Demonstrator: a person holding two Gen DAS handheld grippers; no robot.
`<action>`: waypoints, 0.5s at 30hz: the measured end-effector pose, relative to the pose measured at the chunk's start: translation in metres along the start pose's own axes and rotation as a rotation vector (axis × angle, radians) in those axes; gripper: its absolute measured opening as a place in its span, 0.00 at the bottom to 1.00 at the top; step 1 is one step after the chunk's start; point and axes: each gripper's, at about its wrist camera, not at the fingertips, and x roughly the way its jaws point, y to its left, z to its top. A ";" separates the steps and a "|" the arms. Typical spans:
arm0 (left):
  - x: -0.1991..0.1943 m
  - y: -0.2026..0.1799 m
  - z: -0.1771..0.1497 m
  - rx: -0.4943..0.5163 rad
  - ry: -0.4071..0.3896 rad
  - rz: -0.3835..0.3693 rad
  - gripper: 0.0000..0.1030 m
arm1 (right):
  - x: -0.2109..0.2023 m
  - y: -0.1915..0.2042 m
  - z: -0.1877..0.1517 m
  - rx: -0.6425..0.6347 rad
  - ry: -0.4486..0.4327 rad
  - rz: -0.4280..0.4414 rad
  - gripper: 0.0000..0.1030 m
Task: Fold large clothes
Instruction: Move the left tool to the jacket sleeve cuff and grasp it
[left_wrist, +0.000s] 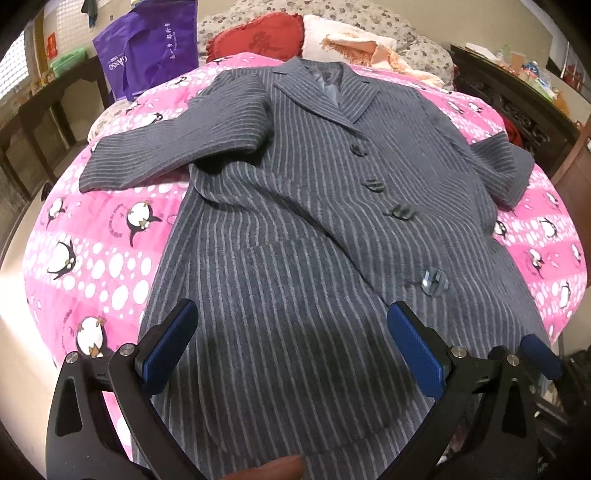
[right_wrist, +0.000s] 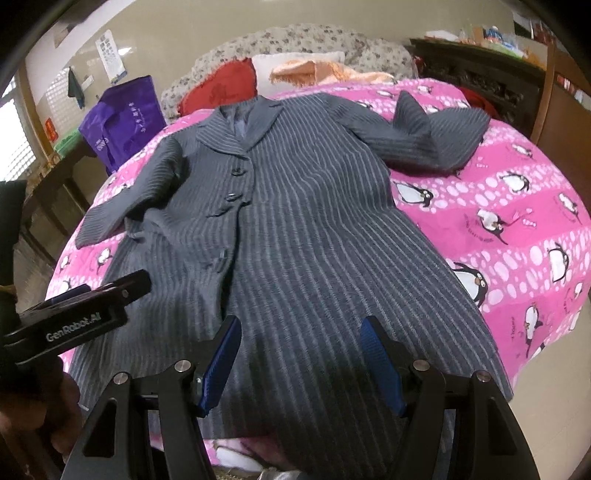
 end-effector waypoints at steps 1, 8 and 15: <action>0.002 0.001 0.003 -0.001 -0.002 0.005 1.00 | 0.003 -0.003 0.005 -0.006 -0.004 -0.003 0.63; 0.020 0.003 0.068 0.013 -0.095 0.059 1.00 | 0.012 -0.016 0.079 -0.058 -0.132 -0.043 0.64; 0.092 -0.005 0.103 0.036 -0.036 0.080 1.00 | 0.099 0.003 0.145 -0.172 -0.096 0.024 0.73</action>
